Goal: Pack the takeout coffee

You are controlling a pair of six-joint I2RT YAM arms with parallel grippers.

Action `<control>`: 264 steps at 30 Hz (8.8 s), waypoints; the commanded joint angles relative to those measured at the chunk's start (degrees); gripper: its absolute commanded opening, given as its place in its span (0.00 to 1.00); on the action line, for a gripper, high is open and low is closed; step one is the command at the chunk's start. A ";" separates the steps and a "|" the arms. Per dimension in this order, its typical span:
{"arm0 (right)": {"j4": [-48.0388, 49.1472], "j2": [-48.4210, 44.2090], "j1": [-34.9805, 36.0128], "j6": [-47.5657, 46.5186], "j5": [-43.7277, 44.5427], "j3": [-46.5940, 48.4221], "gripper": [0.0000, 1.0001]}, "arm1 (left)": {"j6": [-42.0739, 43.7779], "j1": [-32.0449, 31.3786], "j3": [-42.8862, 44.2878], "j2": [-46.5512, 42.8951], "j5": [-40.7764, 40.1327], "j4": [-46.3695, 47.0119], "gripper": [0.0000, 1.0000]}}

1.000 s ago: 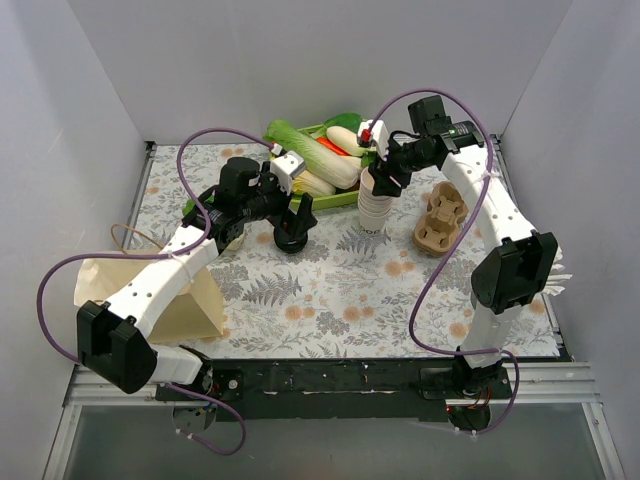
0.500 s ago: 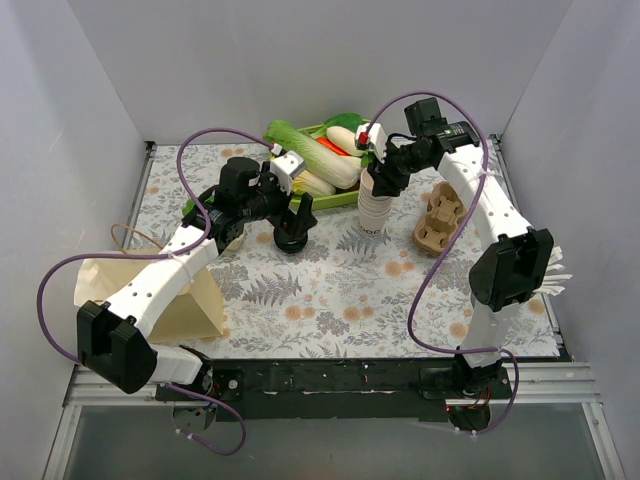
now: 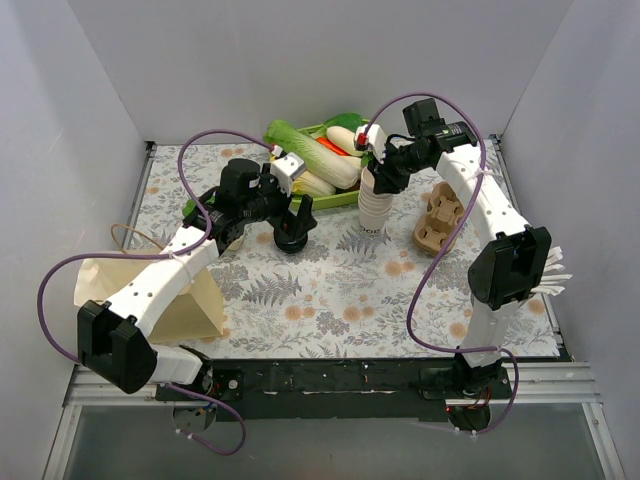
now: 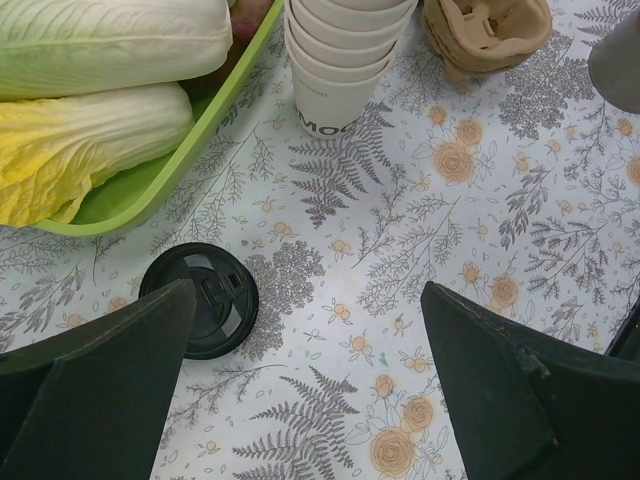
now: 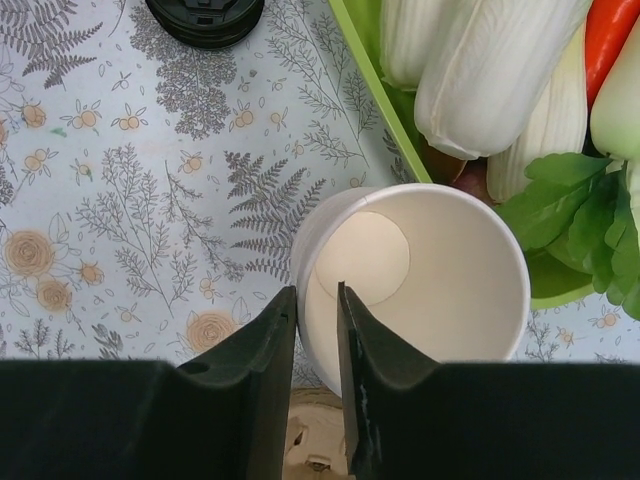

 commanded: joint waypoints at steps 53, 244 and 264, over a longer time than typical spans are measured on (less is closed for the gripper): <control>14.97 -9.09 0.36 5.16 11.17 -8.52 0.01 | -51.46 -0.38 18.23 39.61 12.52 47.73 0.98; 43.19 -25.00 1.41 19.05 19.69 -25.75 0.01 | -46.54 -5.74 14.28 39.70 3.03 40.44 0.98; 45.12 -29.31 1.41 17.47 20.84 -31.81 0.01 | -35.83 -6.27 15.68 34.70 5.48 39.92 0.98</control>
